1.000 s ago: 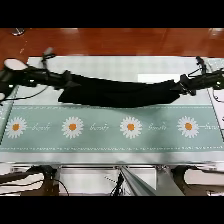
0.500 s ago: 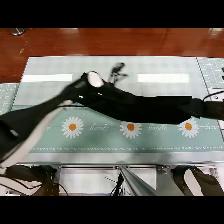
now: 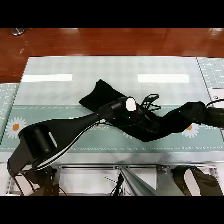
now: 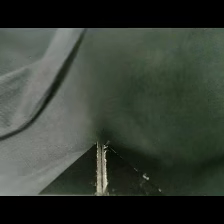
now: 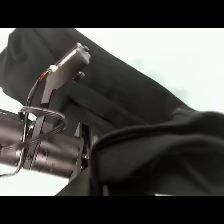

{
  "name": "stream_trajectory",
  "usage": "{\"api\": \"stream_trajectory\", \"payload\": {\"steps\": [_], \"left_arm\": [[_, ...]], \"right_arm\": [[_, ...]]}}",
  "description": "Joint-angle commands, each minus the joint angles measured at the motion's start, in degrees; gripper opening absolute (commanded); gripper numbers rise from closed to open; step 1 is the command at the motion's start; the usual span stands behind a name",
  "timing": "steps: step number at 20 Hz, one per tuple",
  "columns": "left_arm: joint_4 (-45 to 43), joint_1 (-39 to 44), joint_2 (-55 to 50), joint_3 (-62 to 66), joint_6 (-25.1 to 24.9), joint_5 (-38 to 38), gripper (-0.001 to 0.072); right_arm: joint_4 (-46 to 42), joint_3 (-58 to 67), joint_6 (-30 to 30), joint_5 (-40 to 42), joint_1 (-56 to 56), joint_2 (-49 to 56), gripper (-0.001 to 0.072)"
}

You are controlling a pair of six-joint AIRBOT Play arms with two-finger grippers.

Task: Fold the shirts.

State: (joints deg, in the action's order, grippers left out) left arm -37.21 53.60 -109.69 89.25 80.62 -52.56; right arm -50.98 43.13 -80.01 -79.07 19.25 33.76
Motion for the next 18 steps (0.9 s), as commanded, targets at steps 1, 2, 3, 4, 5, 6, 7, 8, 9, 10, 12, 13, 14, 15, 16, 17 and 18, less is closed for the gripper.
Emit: {"api": "stream_trajectory", "payload": {"steps": [1, 2, 3, 4, 5, 6, 7, 8, 9, 10, 12, 13, 14, 15, 16, 17, 18], "left_arm": [[1.27, -3.93, -0.31, 3.06, 0.07, -5.11, 0.0025], [1.27, -8.02, 0.24, 4.13, 0.09, -6.82, 0.0025], [1.25, -12.41, 1.33, 4.35, 0.42, -8.13, 0.0025], [1.22, -17.7, 2.86, 4.28, 0.7, -10.05, 0.0025], [1.2, -22.88, 4.55, 4.28, 0.7, -12.33, 0.0025], [1.22, -28.59, 6.78, 4.31, 0.68, -14.88, 0.0024], [1.22, -33.77, 9.46, 4.31, -0.24, -17.35, 0.0025], [1.2, -38.75, 12.7, 4.28, -1.36, -19.32, 0.0024], [1.16, -44.13, 16.96, 4.28, -2.38, -20.74, 0.0024], [1.11, -48.35, 20.9, 4.26, -3.26, -21.49, 0.0024], [-0.57, -55.49, 29.57, 4.24, -4.81, -22.12, 0.0024], [-2.64, -58.07, 34.18, 4.17, -5.16, -22.32, 0.0025], [-4.07, -59.95, 38.97, 3.41, -5.16, -22.32, 0.0025], [-3.37, -61.18, 43.54, 1.97, -5.16, -22.38, 0.0025], [-2.84, -61.55, 48.63, 0.07, -6.29, -22.56, 0.0026], [-2.86, -61.42, 53.18, -1.81, -8.55, -22.51, 0.0026], [-2.89, -61.44, 57.37, -3.89, -8.96, -22.45, 0.0026]], "right_arm": [[1.51, 0.17, 0.57, -0.52, -0.07, -0.22, 0.0024], [2.64, 0.68, 1.01, -0.44, -0.07, -0.11, 0.0024], [3.8, 1.4, 1.22, -0.42, -0.09, 0.31, 0.0024], [4.63, 2.51, 1.36, -0.22, -0.92, 1.09, 0.0024], [4.59, 4.11, 1.27, 0.15, -3.1, 2.36, 0.0024], [4.66, 5.75, 1.11, 0.9, -5.95, 3.91, 0.0024], [5.86, 7.48, 1.14, 2.19, -9.79, 5.92, 0.0024], [6.54, 9.2, 1.11, 3.65, -13.68, 8.11, 0.0024], [5.92, 11.39, 0.59, 5.73, -18.1, 10.93, 0.0024], [5.27, 13.77, -0.04, 8.28, -22.47, 14.4, 0.0024], [4.5, 19.04, -0.39, 13.07, -29.99, 22.45, 0.0024], [4.17, 22.27, -0.44, 15.32, -33.35, 27.56, 0.0024], [4.17, 25.79, -0.44, 16.76, -36.2, 33.09, 0.0024], [4.15, 29.27, -0.37, 17.46, -38.47, 38.34, 0.0024], [4.17, 32.87, -0.33, 17.97, -40.57, 43.93, 0.0024], [4.13, 36.11, -0.31, 18.18, -42.12, 48.87, 0.0024], [4.22, 39.47, -0.35, 18.27, -43.45, 53.81, 0.0024]]}}
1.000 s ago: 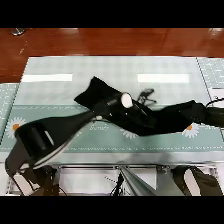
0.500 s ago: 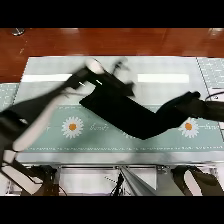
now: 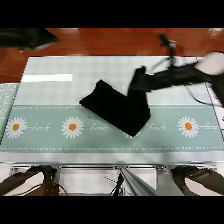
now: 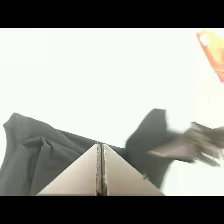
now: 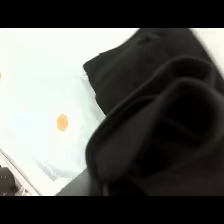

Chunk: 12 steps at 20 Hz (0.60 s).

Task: Fold the shirts.

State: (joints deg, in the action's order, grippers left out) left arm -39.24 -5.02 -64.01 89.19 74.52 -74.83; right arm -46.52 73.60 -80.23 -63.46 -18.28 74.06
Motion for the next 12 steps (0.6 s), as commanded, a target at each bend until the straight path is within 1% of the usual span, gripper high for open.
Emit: {"api": "stream_trajectory", "payload": {"steps": [1, 4, 6, 7, 9, 11, 12], "left_arm": [[-0.87, -2.82, 15.65, -6.43, -2.89, 0.48, 0.0026], [-0.83, -2.82, 24.22, -16.52, -2.71, 3.58, 0.0026], [-0.81, -2.82, 27.02, -23.65, -1.84, 3.65, 0.0026], [-0.52, -2.82, 27.76, -26.88, -0.68, 3.67, 0.0026], [0.52, -2.71, 27.98, -33.42, -0.83, 4.13, 0.0026], [0.72, -1.81, 27.76, -40.68, -0.79, 7.69, 0.0026], [1.29, -1.18, 27.65, -44.28, -0.76, 10.14, 0.0026]], "right_arm": [[-0.15, 11.87, -0.22, 2.69, -6.97, 17.57, 0.0024], [1.81, 18.95, -0.79, 2.69, -9.42, 27.17, 0.0024], [1.9, 22.77, -1.53, 2.56, -10.73, 31.34, 0.0024], [2.01, 24.26, -1.88, 2.82, -11.15, 32.83, 0.0024], [2.8, 27.21, -2.99, 4.61, -11.52, 35.52, 0.0024], [4.85, 27.58, -3.43, 8.55, -11.72, 36.44, 0.0031], [5.09, 27.58, -3.52, 10.14, -11.93, 36.59, 0.0264]]}}
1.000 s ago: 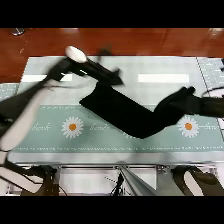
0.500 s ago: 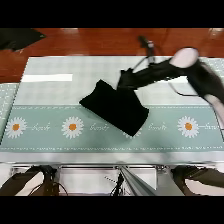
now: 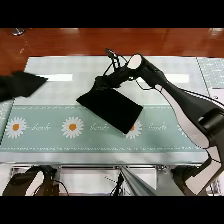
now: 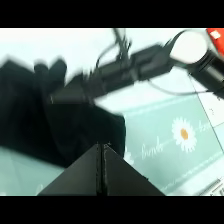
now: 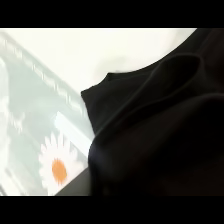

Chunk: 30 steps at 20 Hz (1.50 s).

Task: Fold the shirts.

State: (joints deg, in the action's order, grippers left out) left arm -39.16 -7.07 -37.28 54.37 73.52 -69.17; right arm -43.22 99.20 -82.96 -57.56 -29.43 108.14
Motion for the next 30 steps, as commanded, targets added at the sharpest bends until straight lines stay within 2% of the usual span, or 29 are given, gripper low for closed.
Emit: {"api": "stream_trajectory", "payload": {"steps": [1, 4, 8, 10, 12, 14, 16, 17, 18, 19, 20, 23, 27, 30], "left_arm": [[2.25, 1.49, 0.83, -12.39, 0.22, 6.75, 0.0026], [3.19, 2.58, 0.24, -17.42, 0.22, 9.7, 0.0026], [3.17, 2.56, 0.13, -18.23, 0.22, 9.62, 0.0026], [3.17, 2.56, 0.13, -18.23, 0.2, 9.64, 0.0026], [3.17, 2.56, 0.11, -18.23, 0.2, 9.64, 0.0026], [3.17, 2.56, 0.11, -18.23, 0.2, 9.66, 0.0026], [3.17, 2.56, 0.11, -18.25, 0.2, 9.75, 0.0026], [3.17, 2.58, 0.11, -18.29, 0.2, 9.9, 0.0026], [3.17, 2.58, 0.11, -18.32, 0.2, 10.08, 0.0026], [3.17, 2.58, 0.11, -18.32, 0.2, 10.27, 0.0026], [3.17, 2.56, 0.11, -18.32, 0.22, 10.34, 0.0026], [3.17, 2.58, 0.11, -18.32, 0.2, 10.93, 0.0026], [3.17, 2.58, 0.11, -18.32, 0.2, 11.34, 0.0026], [3.15, 2.58, 0.11, -18.32, 0.17, 11.37, 0.0026]], "right_arm": [[1.92, 1.99, -0.94, 5.38, -0.79, 2.49, 0.0637], [3.85, 2.16, -0.85, 2.14, 2.08, 0.7, 0.0632], [2.16, 2.14, 0.66, -16.9, 13.62, -7.39, 0.0621], [-6.14, 1.7, 0.68, -26.16, 19.23, -14.03, 0.0621], [-17.42, -3.89, 0.66, -27.85, 22.84, -23.78, 0.0622], [-22.38, -16.81, -0.11, -21.97, 25.81, -36.11, 0.0622], [-22.25, -35.21, -2.58, -11.28, 28.24, -49.83, 0.0622], [-22.25, -45.53, -5.38, -5.68, 28.81, -56.61, 0.0622], [-21.7, -55.3, -10.78, -1.29, 28.89, -62.58, 0.0621], [-18.25, -63.49, -15.15, 1.42, 28.44, -66.77, 0.0622], [-13.05, -70.31, -15.04, 3.23, 27.3, -69.48, 0.0621], [-5.31, -81.15, -14.78, 8.41, 21.84, -69.53, 0.0621], [-0.37, -81.64, -14.56, 20.74, 15.58, -60.52, 0.0621], [6.51, -79.25, -8.28, 23.67, 15.32, -50.6, 0.0621]]}}
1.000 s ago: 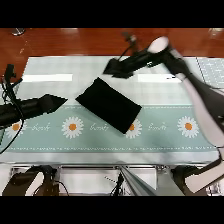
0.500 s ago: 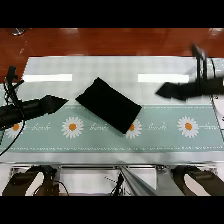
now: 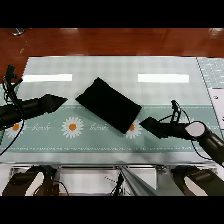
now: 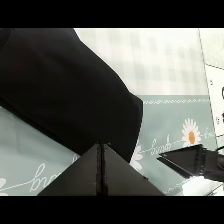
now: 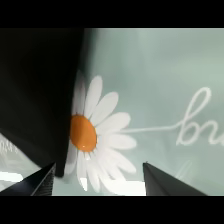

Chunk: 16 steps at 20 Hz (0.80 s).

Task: Fold the shirts.

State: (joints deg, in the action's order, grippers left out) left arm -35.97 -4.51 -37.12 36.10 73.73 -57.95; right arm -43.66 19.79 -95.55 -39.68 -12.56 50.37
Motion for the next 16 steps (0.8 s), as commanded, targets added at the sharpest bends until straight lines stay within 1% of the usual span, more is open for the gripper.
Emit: {"api": "stream_trajectory", "payload": {"steps": [1, 3, 5, 7, 9, 10, 11, 12, 13, 14, 16], "left_arm": [[-0.04, 0.02, -0.04, -0.04, -0.04, 0.15, 0.0026], [-0.04, 0.02, -0.07, -0.04, -0.24, 0.39, 0.0026], [-0.04, 0.02, -0.07, -0.04, -0.24, 0.9, 0.0026], [-0.04, 0.0, -0.07, -0.04, -0.31, 1.27, 0.0026], [-0.04, 0.0, -0.07, -0.04, -1.29, 1.95, 0.0026], [-0.04, 0.0, -0.04, -0.04, -1.27, 2.27, 0.0026], [-0.04, 0.0, -0.04, -0.04, -1.27, 2.49, 0.0026], [-0.04, 0.0, -0.04, -0.04, -1.27, 2.51, 0.0026], [-0.04, 0.0, -0.04, -0.04, -1.27, 2.49, 0.0026], [-0.04, 0.0, -0.04, -0.04, -1.27, 2.49, 0.0026], [-0.04, 0.0, -0.04, -0.04, -1.27, 2.49, 0.0026]], "right_arm": [[9.05, 1.88, 6.95, 5.22, -1.57, 10.27, 0.0621], [14.84, 5.88, 13.16, 3.08, -1.6, 16.39, 0.0621], [18.99, 10.03, 17.31, 0.81, -1.6, 22.08, 0.0621], [21.22, 14.29, 19.32, -0.94, -1.6, 27.45, 0.0621], [21.33, 18.21, 19.56, -3.32, -1.62, 31.61, 0.0614], [21.31, 20.2, 19.96, -5.16, -1.62, 33.33, 0.0542], [21.29, 22.08, 21.35, -6.99, -1.62, 34.58, 0.0399], [21.29, 23.71, 23.82, -8.85, -1.62, 35.34, 0.0182], [21.27, 25.44, 26.97, -10.56, -1.6, 35.71, 0.0025], [20.46, 27.74, 27.93, -11.87, -1.6, 35.71, 0.0024], [17.05, 34.23, 27.39, -14.95, -1.6, 35.71, 0.0023]]}}
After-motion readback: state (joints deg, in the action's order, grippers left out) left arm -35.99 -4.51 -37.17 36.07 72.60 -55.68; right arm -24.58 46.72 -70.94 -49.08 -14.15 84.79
